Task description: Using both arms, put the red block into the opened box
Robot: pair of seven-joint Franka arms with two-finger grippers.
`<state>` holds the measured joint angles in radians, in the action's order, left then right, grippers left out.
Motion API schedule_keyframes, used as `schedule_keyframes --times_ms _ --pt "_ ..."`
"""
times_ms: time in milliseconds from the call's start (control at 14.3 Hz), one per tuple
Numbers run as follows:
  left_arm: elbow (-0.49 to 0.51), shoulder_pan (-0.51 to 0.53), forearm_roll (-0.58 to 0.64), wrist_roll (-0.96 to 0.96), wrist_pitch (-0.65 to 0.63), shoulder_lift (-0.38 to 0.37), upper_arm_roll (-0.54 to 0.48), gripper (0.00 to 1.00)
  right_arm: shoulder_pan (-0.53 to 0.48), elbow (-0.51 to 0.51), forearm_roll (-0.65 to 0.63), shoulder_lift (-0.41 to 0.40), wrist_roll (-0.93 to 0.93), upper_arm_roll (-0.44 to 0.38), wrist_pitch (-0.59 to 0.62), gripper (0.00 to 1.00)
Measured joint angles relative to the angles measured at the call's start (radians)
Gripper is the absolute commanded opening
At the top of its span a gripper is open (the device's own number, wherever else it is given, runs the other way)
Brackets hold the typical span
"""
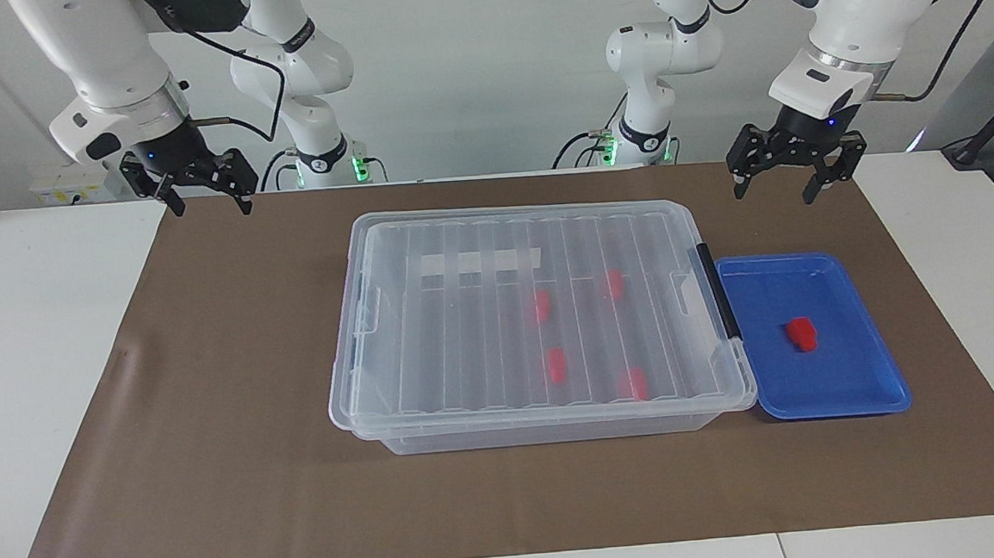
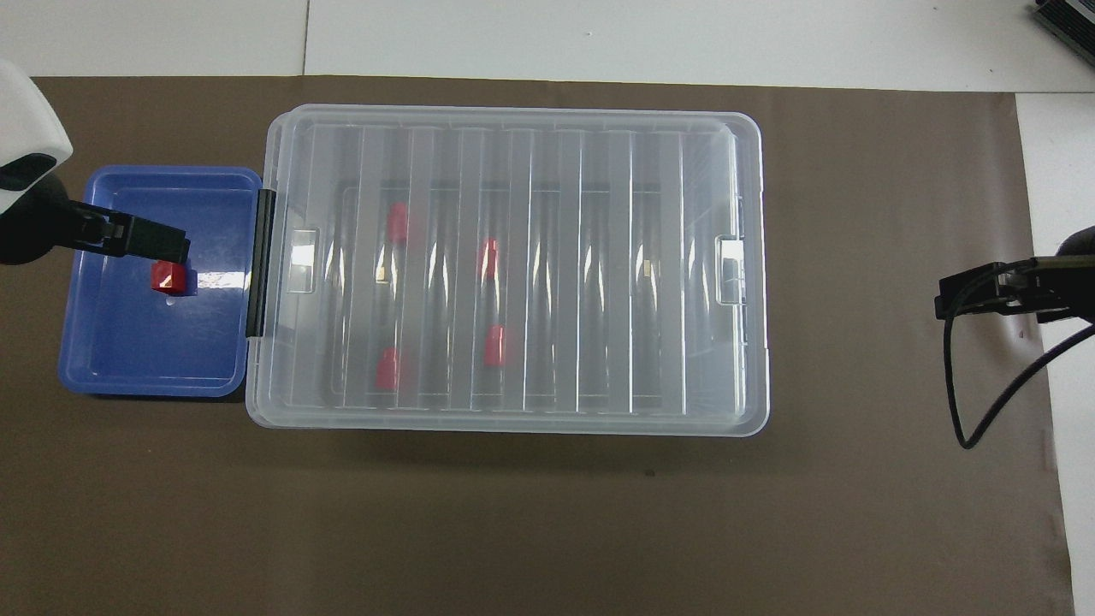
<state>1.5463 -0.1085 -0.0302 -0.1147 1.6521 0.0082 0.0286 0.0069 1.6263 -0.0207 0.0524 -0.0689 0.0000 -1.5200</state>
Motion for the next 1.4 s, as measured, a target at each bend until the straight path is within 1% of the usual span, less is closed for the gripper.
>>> schedule_keyframes --times_ms 349,559,699,908,1118,1257,1397 --pt "0.001 0.0 0.0 0.0 0.0 -0.001 0.0 1.0 0.0 0.001 0.02 0.0 0.0 0.001 -0.009 1.0" --pt "0.001 0.0 0.0 0.0 0.0 -0.001 0.0 1.0 0.003 0.019 0.058 -0.007 -0.03 0.002 -0.102 1.0" --pt "0.001 0.0 0.0 0.0 0.0 -0.001 0.0 1.0 0.039 0.037 0.065 -0.045 -0.051 0.005 -0.183 1.0" --pt "0.001 0.0 0.0 0.0 0.0 -0.001 0.0 1.0 0.122 0.048 0.068 -0.142 -0.109 0.01 -0.318 1.0" --pt "0.001 0.0 0.0 0.0 0.0 -0.001 0.0 1.0 0.182 0.059 0.072 -0.223 -0.121 0.011 -0.395 1.0" --pt "0.001 0.0 0.0 0.0 0.0 -0.001 0.0 1.0 0.201 0.094 0.072 -0.245 -0.121 0.012 -0.463 1.0" --pt "0.001 0.0 0.0 0.0 0.0 -0.001 0.0 1.0 0.213 0.129 0.071 -0.248 -0.121 0.012 -0.498 1.0"
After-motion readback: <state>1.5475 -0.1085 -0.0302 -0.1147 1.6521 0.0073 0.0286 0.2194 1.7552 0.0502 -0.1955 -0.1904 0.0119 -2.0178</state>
